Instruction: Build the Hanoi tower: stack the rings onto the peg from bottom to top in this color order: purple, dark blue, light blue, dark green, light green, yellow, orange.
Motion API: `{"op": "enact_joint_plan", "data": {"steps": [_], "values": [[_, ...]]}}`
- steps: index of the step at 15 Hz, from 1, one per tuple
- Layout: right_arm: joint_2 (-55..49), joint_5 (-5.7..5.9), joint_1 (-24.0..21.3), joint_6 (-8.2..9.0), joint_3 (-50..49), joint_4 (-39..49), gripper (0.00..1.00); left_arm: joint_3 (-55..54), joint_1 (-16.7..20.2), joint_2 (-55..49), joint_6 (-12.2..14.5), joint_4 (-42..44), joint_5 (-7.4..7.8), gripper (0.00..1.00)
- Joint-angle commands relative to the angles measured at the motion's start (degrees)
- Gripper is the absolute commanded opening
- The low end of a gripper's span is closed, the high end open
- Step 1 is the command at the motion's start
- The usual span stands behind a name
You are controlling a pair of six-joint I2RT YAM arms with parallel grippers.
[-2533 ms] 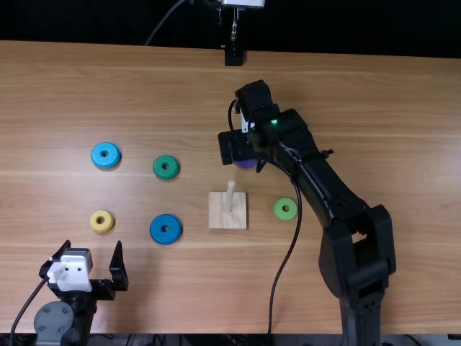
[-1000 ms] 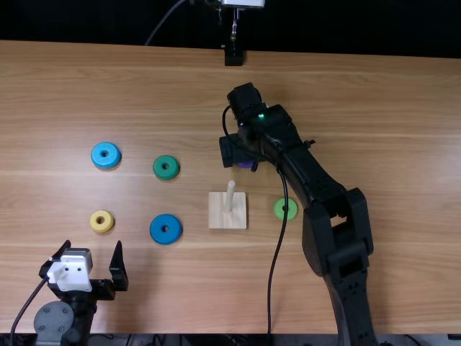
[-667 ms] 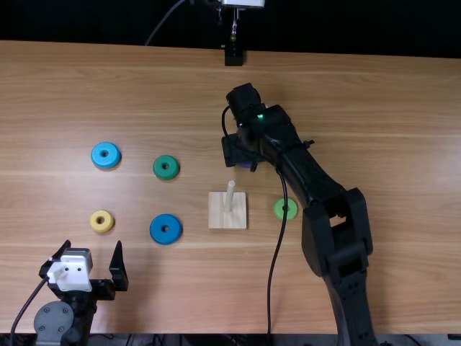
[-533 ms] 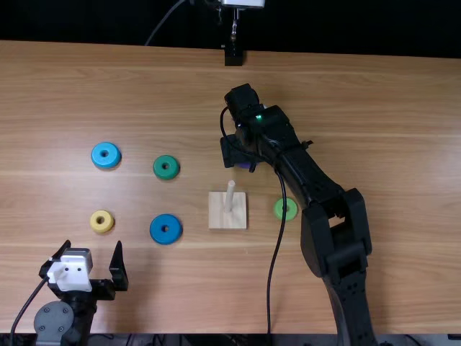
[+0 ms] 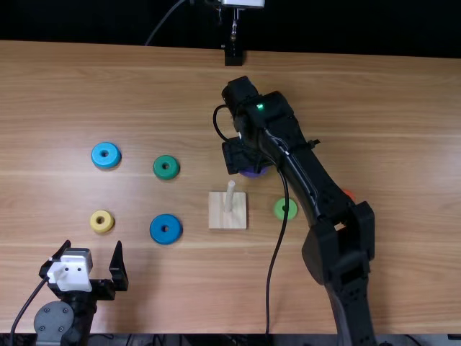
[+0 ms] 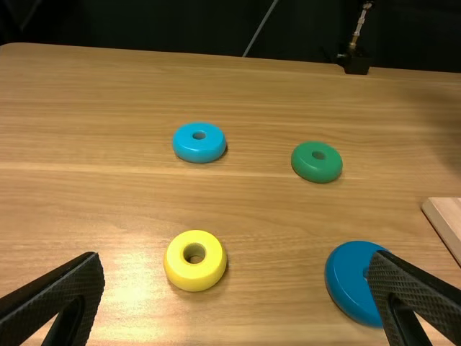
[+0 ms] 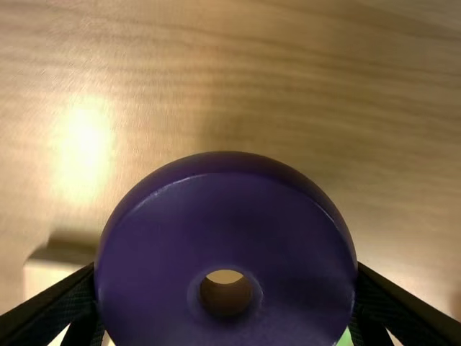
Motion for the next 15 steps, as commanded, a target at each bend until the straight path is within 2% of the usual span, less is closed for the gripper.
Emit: {"op": "enact_joint_plan", "data": {"steps": [1, 4, 10, 15], "values": [[-3.6, 0.04, 0.8, -0.25, 4.0, -1.6, 0.12, -5.9, 0.6, -0.6, 0.6, -4.6, -0.19, 1.00], [-4.5, 0.04, 1.0, -0.25, 10.2, -5.1, 0.11, -5.9, 0.6, -0.6, 0.6, -4.6, -0.19, 1.00], [-8.2, 0.04, 4.5, -0.36, 19.2, -12.1, 0.11, -5.9, 0.6, -0.6, 0.6, -4.6, -0.19, 1.00], [-8.7, -0.27, 7.9, -0.36, 23.9, -12.1, 0.11, -5.9, 0.6, -0.6, 0.6, -4.6, -0.19, 1.00]]}}
